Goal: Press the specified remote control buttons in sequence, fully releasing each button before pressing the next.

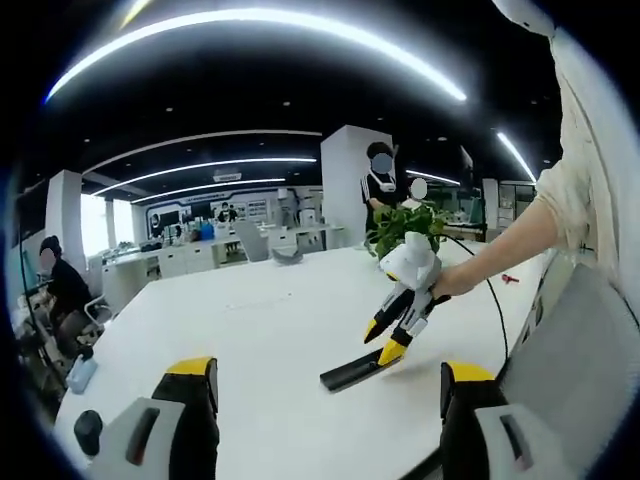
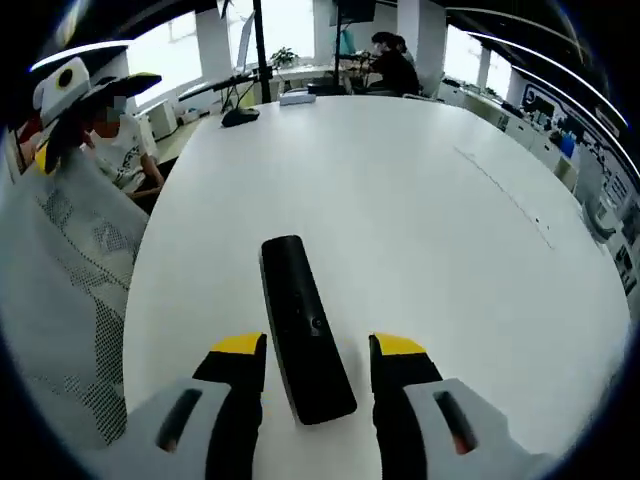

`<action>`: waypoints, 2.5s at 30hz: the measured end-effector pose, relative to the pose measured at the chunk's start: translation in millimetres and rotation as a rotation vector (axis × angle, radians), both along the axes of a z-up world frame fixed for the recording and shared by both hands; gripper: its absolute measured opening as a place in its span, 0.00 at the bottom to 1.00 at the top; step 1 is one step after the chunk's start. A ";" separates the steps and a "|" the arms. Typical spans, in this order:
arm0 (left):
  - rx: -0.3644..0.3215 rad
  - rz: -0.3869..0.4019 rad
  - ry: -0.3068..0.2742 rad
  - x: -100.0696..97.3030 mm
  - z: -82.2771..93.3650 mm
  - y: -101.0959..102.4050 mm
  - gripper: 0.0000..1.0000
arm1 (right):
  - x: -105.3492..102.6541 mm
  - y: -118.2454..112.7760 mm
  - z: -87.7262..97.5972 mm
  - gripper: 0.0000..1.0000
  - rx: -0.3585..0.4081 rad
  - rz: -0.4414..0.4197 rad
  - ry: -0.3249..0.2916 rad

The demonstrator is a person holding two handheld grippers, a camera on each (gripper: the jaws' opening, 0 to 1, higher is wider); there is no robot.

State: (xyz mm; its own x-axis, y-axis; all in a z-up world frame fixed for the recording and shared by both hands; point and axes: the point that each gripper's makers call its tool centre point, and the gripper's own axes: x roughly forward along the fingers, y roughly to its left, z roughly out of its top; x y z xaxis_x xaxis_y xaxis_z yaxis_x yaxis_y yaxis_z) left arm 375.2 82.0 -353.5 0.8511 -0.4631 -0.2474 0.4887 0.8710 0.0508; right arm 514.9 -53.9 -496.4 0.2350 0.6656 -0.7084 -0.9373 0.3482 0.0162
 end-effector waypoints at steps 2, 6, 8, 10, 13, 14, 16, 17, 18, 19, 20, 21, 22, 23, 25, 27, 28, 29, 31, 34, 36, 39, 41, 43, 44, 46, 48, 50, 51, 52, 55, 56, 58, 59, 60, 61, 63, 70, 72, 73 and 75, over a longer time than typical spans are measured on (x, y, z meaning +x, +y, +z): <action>0.002 0.000 0.001 -0.1 -0.3 -0.2 0.96 | -0.3 2.0 12.4 0.55 0.062 -0.071 -0.009; -0.002 0.005 -0.005 0.4 0.8 0.7 0.96 | -2.6 0.8 34.6 0.78 0.165 -0.185 -0.032; -0.003 0.005 -0.008 0.3 0.8 1.3 0.96 | -7.8 -3.0 44.1 0.85 0.180 -0.215 -0.047; -0.003 0.003 -0.008 0.1 0.4 1.7 0.96 | -11.7 -4.4 53.0 0.92 0.215 -0.241 -0.054; -0.008 0.003 -0.014 0.1 0.8 2.7 0.96 | -24.0 -11.5 71.5 0.99 0.267 -0.295 -0.050; -0.009 0.004 -0.017 0.0 0.6 3.7 0.96 | -26.3 -13.7 77.1 1.00 0.282 -0.310 -0.060; -0.012 0.003 -0.020 -0.4 -2.0 7.8 0.96 | -39.9 -15.4 90.8 1.00 0.308 -0.329 -0.064; -0.012 0.002 -0.021 -0.8 -4.5 11.3 0.96 | -43.1 -19.9 97.8 1.00 0.326 -0.353 -0.073; -0.013 0.001 -0.022 -1.0 -7.3 15.1 0.96 | -47.2 -22.1 101.7 1.00 0.334 -0.359 -0.072; -0.012 0.000 -0.023 -1.6 -10.8 20.0 0.96 | -50.8 -24.4 105.3 1.00 0.340 -0.366 -0.070; -0.013 -0.002 -0.024 -1.6 -10.5 19.0 0.96 | -54.5 -28.3 110.6 1.00 0.347 -0.387 -0.076; -0.013 -0.004 -0.025 -1.6 -9.8 17.7 0.96 | -56.3 -31.1 113.9 1.00 0.352 -0.393 -0.081; -0.012 -0.004 -0.026 -1.4 -9.3 16.6 0.95 | -59.1 -33.1 117.1 1.00 0.355 -0.396 -0.085; -0.013 -0.006 -0.026 -1.4 -8.9 15.8 0.95 | -61.3 -35.9 119.6 1.00 0.352 -0.404 -0.088; -0.013 -0.007 -0.030 -1.1 -7.7 14.2 0.95 | -66.3 -42.8 127.1 1.00 0.348 -0.421 -0.114; -0.019 -0.011 -0.039 -1.0 -4.7 12.0 0.95 | -71.9 -49.9 133.4 1.00 0.334 -0.432 -0.141; -0.022 -0.013 -0.043 -1.1 -3.7 11.0 0.95 | -73.9 -53.6 136.0 1.00 0.322 -0.438 -0.159; -0.021 -0.012 -0.047 -1.1 -3.2 10.8 0.95 | -78.0 -57.8 139.0 1.00 0.309 -0.442 -0.177; -0.024 -0.015 -0.048 -1.6 -0.9 8.3 0.95 | -85.1 -65.1 145.6 0.99 0.304 -0.456 -0.199; -0.023 -0.014 -0.054 -1.5 1.8 6.5 0.95 | -95.1 -77.7 151.3 1.00 0.292 -0.485 -0.211; -0.018 0.002 -0.051 -0.2 2.0 8.0 0.95 | -101.2 -99.3 152.4 1.00 0.226 -0.534 -0.251; 0.008 0.022 -0.042 0.8 0.2 9.8 0.95 | -113.9 -124.7 157.1 0.99 0.215 -0.611 -0.278; 0.005 0.044 -0.043 2.0 1.1 13.2 0.95 | -121.3 -140.2 158.2 1.00 0.209 -0.655 -0.294; 0.003 0.051 -0.043 2.2 1.6 13.8 0.96 | -125.6 -152.6 157.1 0.99 0.209 -0.696 -0.307; 0.002 0.050 -0.041 2.2 1.6 13.4 0.96 | -127.3 -158.0 155.5 0.99 0.199 -0.708 -0.316; 0.007 0.041 -0.030 1.8 -0.4 11.1 0.96 | -128.9 -166.8 153.3 1.00 0.176 -0.726 -0.337; 0.014 0.037 -0.015 1.1 -2.8 9.3 0.96 | -130.6 -176.3 151.2 0.99 0.215 -0.795 -0.323; 0.020 0.038 -0.016 0.9 -2.5 9.3 0.95 | -132.6 -177.7 149.1 0.99 0.263 -0.820 -0.314; 0.020 0.041 -0.018 1.0 -2.0 9.8 0.95 | -134.7 -180.2 145.2 0.99 0.259 -0.833 -0.308; 0.016 0.045 -0.019 1.2 -1.3 10.5 0.95 | -135.5 -181.3 142.6 0.99 0.252 -0.832 -0.314; 0.010 0.051 -0.023 1.0 0.3 11.4 0.95 | -133.3 -184.8 136.7 0.97 0.242 -0.858 -0.325; 0.012 0.048 -0.022 0.5 0.5 10.8 0.95 | -131.0 -184.4 135.3 0.97 0.247 -0.861 -0.316; 0.020 0.036 -0.016 -0.6 0.0 8.5 0.95 | -127.7 -182.8 135.0 0.96 0.255 -0.865 -0.318; 0.023 0.033 -0.015 -0.8 -0.1 8.0 0.95 | -128.4 -181.9 135.5 0.95 0.254 -0.861 -0.318; 0.024 0.033 -0.014 -0.8 0.1 7.1 0.95 | -129.5 -181.8 137.2 0.94 0.252 -0.856 -0.330; 0.021 0.032 -0.014 -0.8 0.4 6.5 0.95 | -130.4 -181.9 138.7 0.94 0.252 -0.854 -0.345; 0.018 0.033 -0.014 -1.0 -0.4 8.4 0.95 | -130.6 -183.1 136.5 0.94 0.244 -0.849 -0.347; 0.028 0.035 -0.006 -1.9 -2.2 8.7 0.94 | -134.1 -175.7 129.6 0.94 0.230 -0.811 -0.309; 0.031 0.036 -0.003 -2.2 -3.4 9.4 0.94 | -135.3 -173.7 126.2 0.94 0.209 -0.798 -0.299; 0.029 0.036 -0.003 -2.1 -3.6 10.0 0.94 | -135.6 -172.9 126.0 0.94 0.206 -0.794 -0.299; 0.026 0.044 -0.003 -1.7 -3.6 11.5 0.93 | -135.7 -173.3 126.2 0.94 0.208 -0.786 -0.299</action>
